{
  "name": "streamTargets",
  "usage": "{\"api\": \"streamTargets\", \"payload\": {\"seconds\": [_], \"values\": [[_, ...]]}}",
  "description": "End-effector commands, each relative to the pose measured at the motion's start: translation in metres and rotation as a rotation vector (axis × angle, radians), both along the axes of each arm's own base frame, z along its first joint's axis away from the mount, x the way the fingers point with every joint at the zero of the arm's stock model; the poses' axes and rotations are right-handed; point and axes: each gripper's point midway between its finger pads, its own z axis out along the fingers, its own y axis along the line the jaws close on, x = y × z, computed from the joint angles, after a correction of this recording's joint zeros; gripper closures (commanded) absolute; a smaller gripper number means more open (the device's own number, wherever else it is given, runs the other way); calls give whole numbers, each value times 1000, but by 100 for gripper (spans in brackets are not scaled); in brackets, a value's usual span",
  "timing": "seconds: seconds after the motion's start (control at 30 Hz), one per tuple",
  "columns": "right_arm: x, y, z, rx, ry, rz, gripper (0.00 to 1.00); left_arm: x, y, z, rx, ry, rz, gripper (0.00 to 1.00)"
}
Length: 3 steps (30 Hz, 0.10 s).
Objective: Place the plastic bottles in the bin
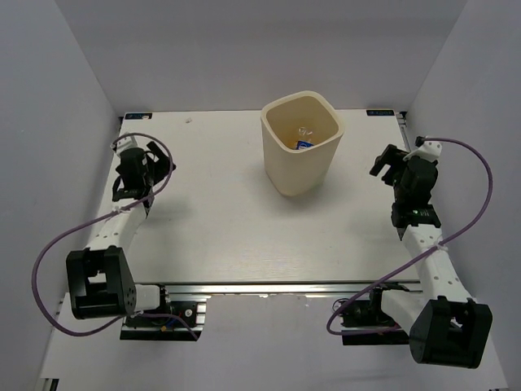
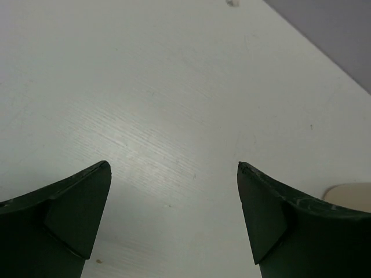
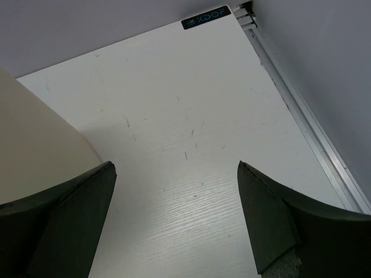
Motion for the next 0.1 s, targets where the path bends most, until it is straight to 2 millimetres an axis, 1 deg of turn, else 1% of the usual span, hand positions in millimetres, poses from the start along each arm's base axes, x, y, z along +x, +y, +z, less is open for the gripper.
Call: {"api": "streamTargets", "payload": {"seconds": [0.0,0.07], "values": [[8,3,22,-17,-71,34,11,14,2,71,12,-204,11,2],[9,5,25,-21,-77,48,11,15,1,75,7,-215,9,2]]}}
